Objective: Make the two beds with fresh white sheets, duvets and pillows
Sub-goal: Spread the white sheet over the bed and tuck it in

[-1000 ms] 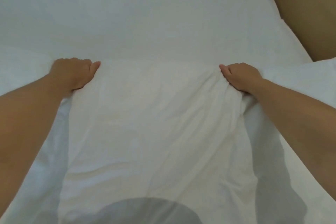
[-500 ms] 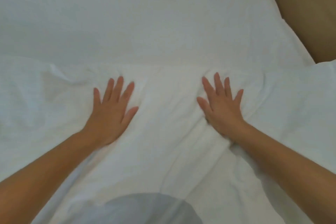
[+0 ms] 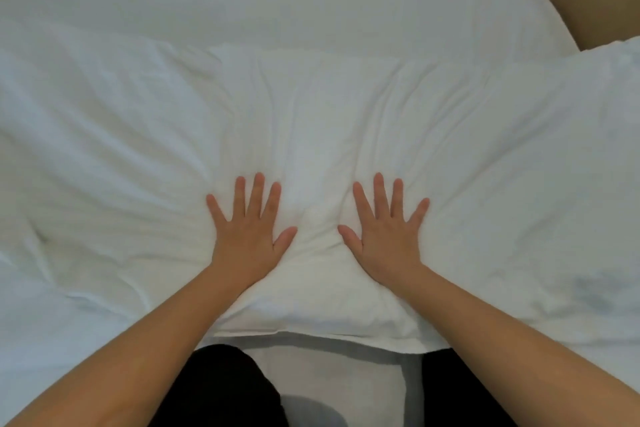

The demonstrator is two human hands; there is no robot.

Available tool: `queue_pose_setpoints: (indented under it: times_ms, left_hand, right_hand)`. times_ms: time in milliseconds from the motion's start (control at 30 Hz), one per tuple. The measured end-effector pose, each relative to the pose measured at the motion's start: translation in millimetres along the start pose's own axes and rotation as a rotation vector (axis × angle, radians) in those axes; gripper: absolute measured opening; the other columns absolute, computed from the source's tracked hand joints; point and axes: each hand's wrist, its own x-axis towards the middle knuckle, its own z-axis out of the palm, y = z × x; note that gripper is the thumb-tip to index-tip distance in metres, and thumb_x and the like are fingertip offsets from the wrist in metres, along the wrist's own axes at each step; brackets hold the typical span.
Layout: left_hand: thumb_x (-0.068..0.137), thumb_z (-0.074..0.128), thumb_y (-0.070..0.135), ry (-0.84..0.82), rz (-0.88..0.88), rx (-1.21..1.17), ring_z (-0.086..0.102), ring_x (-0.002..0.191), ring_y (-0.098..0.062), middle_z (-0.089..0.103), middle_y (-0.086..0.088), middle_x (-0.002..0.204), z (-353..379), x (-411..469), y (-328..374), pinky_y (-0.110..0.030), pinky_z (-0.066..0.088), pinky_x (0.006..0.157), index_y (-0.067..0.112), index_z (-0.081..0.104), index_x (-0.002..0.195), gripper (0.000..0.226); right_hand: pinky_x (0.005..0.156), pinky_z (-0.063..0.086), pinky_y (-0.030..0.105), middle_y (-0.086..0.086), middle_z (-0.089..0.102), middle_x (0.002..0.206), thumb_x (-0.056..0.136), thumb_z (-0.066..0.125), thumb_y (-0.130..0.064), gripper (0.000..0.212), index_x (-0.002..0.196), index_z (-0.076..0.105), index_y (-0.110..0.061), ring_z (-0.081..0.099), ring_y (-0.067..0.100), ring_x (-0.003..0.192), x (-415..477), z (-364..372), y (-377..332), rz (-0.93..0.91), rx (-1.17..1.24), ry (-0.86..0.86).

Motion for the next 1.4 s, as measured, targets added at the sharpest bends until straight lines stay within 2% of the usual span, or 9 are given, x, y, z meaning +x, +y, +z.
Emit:
queue_pose_setpoints:
  times_ms: [167,267,433,600,700,833,900,1100,1400]
  left_hand:
    - [0.075,-0.01,0.082,-0.205,-0.156,-0.029,-0.027,0.143,-0.038,-0.038,-0.009,0.153,-11,-59,6,-0.078,-0.002,0.103,0.029,-0.033,0.144,0.09]
    - [0.078,0.009,0.085,-0.347,-0.21,-0.085,-0.03,0.141,-0.039,-0.042,-0.008,0.151,-27,-86,12,-0.08,0.003,0.102,0.035,-0.035,0.141,0.092]
    - [0.075,0.03,0.088,-0.605,-0.395,-0.154,-0.027,0.141,-0.045,-0.042,-0.01,0.15,-50,-114,16,-0.08,0.014,0.099,0.041,-0.033,0.142,0.103]
    - [0.082,0.043,0.078,-0.775,-0.256,-0.208,-0.019,0.145,-0.041,-0.037,-0.007,0.154,-67,-116,-1,-0.067,0.027,0.106,0.047,-0.023,0.146,0.097]
    - [0.091,0.038,0.069,-0.763,-0.012,-0.09,0.0,0.148,-0.035,-0.016,-0.007,0.161,-81,-99,-32,-0.05,0.03,0.111,0.039,-0.007,0.153,0.082]
    - [0.097,0.034,0.058,-0.781,0.163,0.171,0.003,0.149,-0.032,0.004,-0.009,0.162,-104,-124,-98,-0.056,0.012,0.117,0.025,0.001,0.155,0.074]
    - [0.099,0.034,0.053,-0.778,0.172,0.218,0.0,0.149,-0.031,0.004,-0.009,0.162,-123,-135,-123,-0.056,0.005,0.118,0.023,0.003,0.155,0.072]
    - [0.101,0.035,0.043,-0.824,0.086,0.248,-0.004,0.15,-0.028,-0.003,-0.008,0.163,-181,-168,-178,-0.053,0.008,0.119,0.022,0.001,0.156,0.067]
    - [0.099,0.043,0.023,-0.61,0.059,0.4,0.0,0.15,-0.028,0.001,-0.009,0.163,-190,-137,-285,-0.051,0.016,0.117,0.021,0.006,0.155,0.068]
  right_hand:
    - [0.101,-0.011,0.078,0.008,-0.045,0.15,0.074,-0.006,-0.084,0.088,0.143,-0.036,-0.039,-0.031,0.044,0.141,-70,-3,-24,0.055,0.062,-0.241]
    - [0.099,-0.011,0.079,0.009,-0.045,0.15,0.079,0.016,-0.087,0.094,0.143,-0.034,-0.041,-0.032,0.046,0.139,-90,-18,-33,0.09,0.092,-0.383]
    - [0.103,-0.001,0.078,0.019,-0.039,0.151,0.083,0.042,-0.079,0.104,0.144,-0.033,-0.041,-0.026,0.053,0.139,-106,-44,-60,0.316,0.206,-0.549]
    - [0.108,0.012,0.073,0.014,-0.04,0.152,0.082,0.06,-0.068,0.108,0.148,-0.022,-0.047,-0.026,0.05,0.14,-113,-45,-44,0.302,0.291,-0.7]
    - [0.108,0.017,0.071,0.012,-0.034,0.156,0.08,0.063,-0.067,0.107,0.151,-0.015,-0.046,-0.02,0.048,0.143,-91,-57,-32,0.346,0.283,-0.752]
    - [0.11,0.015,0.069,0.011,-0.014,0.162,0.08,0.052,-0.076,0.1,0.153,-0.006,-0.041,-0.003,0.044,0.147,-104,-81,-61,0.258,0.077,-0.757]
    - [0.11,0.012,0.069,0.008,-0.01,0.163,0.08,0.045,-0.08,0.099,0.154,-0.007,-0.039,-0.002,0.041,0.148,-115,-97,-78,0.173,0.015,-0.711]
    - [0.112,0.008,0.069,0.007,-0.014,0.163,0.084,0.04,-0.079,0.097,0.154,-0.012,-0.036,-0.008,0.039,0.149,-130,-155,-155,-0.048,0.005,-0.727]
    - [0.115,0.01,0.063,0.007,-0.006,0.164,0.087,0.048,-0.071,0.096,0.155,-0.009,-0.033,-0.002,0.036,0.15,-104,-176,-273,-0.133,0.147,-0.615]
